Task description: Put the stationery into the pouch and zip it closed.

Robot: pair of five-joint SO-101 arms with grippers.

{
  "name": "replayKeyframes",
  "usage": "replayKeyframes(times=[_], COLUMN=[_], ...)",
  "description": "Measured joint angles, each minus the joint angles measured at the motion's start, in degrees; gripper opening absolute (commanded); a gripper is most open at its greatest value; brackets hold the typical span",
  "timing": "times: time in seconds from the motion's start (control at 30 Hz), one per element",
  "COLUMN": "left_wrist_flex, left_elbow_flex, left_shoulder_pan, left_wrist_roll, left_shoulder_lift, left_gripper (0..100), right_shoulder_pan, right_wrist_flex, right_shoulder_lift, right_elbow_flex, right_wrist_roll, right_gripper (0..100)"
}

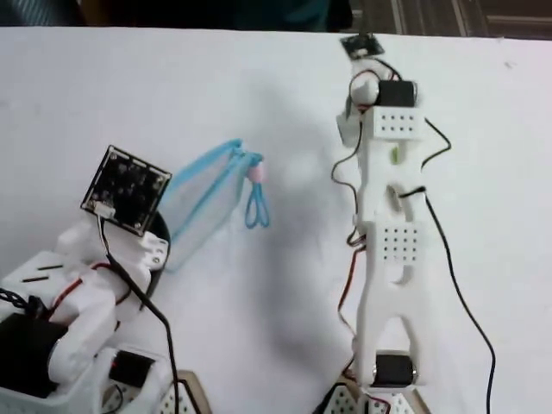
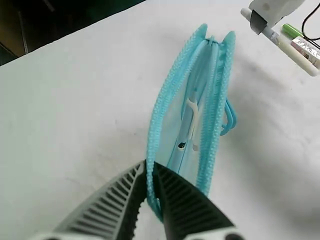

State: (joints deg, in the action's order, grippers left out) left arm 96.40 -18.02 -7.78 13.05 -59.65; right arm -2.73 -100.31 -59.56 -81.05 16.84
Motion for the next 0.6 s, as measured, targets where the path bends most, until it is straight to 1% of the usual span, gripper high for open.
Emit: replayKeyframes(times=[0.13, 0.43, 0.6], left_wrist_flex=[0.0, 0.0, 0.0], left_elbow_flex=[0.0, 0.0, 0.0], left_shoulder_pan=[0.0, 0.0, 0.0], left_wrist_roll=[0.0, 0.0, 0.0], left_shoulder_lift=[0.0, 0.0, 0.0], left_gripper=[2, 2, 2], right_shoulder_pan=[0.1, 0.1, 0.0], right_wrist_flex=[0.0, 0.0, 1.3], right_shoulder_lift=[13.0, 49.8, 68.0], right_elbow_flex=[16.1, 64.7, 86.8], right_wrist_roll=[-0.8, -1.0, -1.0], right_gripper=[1.6, 1.7, 1.7])
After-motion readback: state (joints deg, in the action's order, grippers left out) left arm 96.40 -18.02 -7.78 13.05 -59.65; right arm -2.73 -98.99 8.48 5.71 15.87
